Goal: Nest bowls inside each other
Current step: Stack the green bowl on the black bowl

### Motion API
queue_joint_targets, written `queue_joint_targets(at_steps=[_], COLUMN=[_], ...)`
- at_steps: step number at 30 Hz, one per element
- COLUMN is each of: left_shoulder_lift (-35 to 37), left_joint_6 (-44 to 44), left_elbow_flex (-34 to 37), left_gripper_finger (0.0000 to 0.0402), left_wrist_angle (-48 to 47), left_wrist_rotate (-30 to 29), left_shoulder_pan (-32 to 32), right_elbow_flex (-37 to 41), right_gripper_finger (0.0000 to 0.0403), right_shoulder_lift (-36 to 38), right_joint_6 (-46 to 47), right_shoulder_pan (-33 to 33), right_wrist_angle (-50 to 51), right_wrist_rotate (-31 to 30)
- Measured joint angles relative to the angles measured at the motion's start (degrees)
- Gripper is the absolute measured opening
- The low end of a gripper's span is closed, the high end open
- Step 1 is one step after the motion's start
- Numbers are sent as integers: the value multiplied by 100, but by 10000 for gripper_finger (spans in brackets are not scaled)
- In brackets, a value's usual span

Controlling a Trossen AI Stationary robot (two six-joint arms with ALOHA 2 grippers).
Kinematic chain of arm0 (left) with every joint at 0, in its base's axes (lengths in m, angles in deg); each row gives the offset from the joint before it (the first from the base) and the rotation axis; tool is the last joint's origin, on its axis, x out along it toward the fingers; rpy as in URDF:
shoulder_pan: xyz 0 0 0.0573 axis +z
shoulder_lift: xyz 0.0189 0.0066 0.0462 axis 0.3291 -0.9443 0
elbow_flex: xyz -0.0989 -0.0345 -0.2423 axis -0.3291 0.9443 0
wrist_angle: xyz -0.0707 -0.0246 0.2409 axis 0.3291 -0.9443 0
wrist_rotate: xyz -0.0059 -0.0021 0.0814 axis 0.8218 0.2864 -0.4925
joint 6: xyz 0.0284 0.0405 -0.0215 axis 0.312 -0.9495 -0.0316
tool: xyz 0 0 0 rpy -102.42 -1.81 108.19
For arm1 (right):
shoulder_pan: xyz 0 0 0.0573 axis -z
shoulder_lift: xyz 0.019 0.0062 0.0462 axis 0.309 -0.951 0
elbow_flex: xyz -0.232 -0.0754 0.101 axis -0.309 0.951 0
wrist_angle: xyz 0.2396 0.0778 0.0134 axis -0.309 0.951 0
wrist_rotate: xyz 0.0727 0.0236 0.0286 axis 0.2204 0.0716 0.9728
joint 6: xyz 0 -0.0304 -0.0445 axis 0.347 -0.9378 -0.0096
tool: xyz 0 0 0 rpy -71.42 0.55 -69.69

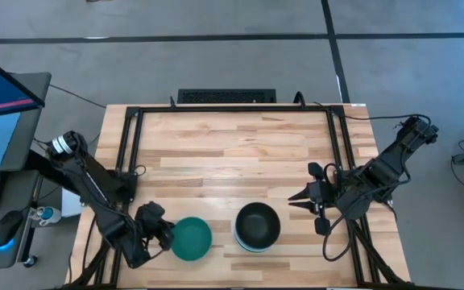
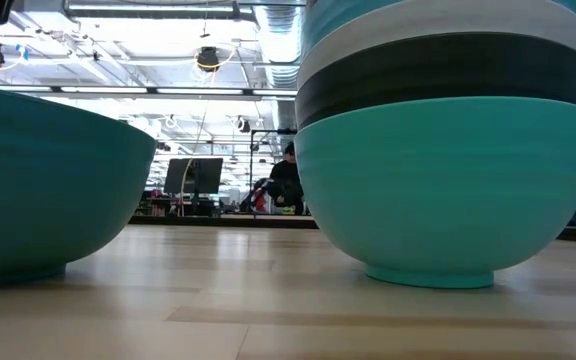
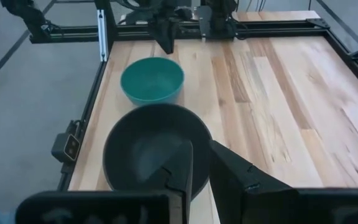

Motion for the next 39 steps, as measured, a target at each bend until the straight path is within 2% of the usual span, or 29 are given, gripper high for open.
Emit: queue_joint_targets(at_steps=[7,25,31,39], left_shoulder_lift=[309,310,310,308], left_joint_6=[-149,-131,-244,-376], left_elbow_flex=[618,692,692,692], left_gripper_finger=[32,35,73,123], left_wrist_angle=[1153,973,1256,1007], left_wrist_rotate=[-87,88,88,153], left_shoulder_pan=[68,95,116,275], right_elbow_flex=[0,0,0,0], right_gripper_finger=[71,71,71,71], right_shoulder_lift=[0,0,0,0], right_joint_6=[-1,-89,-155,-164], right_shoulder_pan=[0,341,339,339], right_wrist_angle=[-41,-38,-38,-38], right_wrist_rotate=[-2,194,223,223])
